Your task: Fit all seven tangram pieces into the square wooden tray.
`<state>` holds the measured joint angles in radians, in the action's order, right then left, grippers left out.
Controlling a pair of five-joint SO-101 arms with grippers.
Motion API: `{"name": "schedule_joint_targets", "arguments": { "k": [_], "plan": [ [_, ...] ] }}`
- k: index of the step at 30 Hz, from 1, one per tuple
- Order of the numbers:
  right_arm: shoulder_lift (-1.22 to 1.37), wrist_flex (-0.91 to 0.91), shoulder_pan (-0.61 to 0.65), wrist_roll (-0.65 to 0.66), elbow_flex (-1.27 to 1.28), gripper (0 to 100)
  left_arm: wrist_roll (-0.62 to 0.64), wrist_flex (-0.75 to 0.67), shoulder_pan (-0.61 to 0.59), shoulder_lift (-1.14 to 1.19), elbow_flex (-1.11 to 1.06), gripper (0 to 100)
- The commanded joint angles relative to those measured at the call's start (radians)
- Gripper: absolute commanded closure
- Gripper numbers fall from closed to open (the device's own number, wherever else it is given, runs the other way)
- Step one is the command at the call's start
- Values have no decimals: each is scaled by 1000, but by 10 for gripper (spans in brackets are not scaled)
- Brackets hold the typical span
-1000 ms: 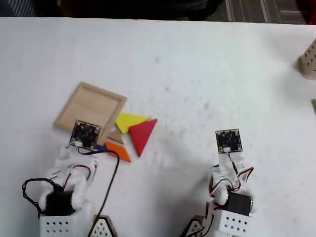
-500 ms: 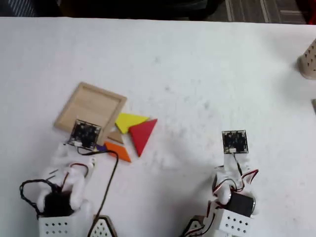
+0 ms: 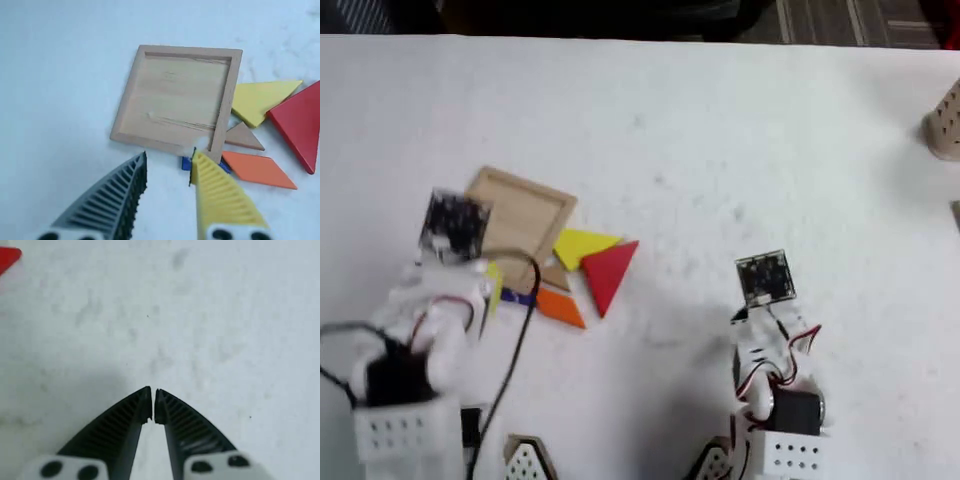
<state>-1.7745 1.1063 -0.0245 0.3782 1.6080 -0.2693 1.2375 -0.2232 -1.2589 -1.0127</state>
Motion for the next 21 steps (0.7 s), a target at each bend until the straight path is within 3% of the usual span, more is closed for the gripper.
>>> {"name": "schedule_joint_targets", "arguments": {
  "k": [1, 4, 14, 21],
  "plan": [
    [7, -16, 16, -25, -103, 981, 78, 15, -12, 306, 227, 827],
    [85, -21, 16, -87, -146, 981, 87, 14, -12, 458, 302, 824],
    [595, -214, 15, -89, -176, 981, -68, -72, -93, 905, 582, 823],
    [628, -249, 16, -89, -173, 981, -215, -126, -131, 1245, 743, 823]
  ]
}}
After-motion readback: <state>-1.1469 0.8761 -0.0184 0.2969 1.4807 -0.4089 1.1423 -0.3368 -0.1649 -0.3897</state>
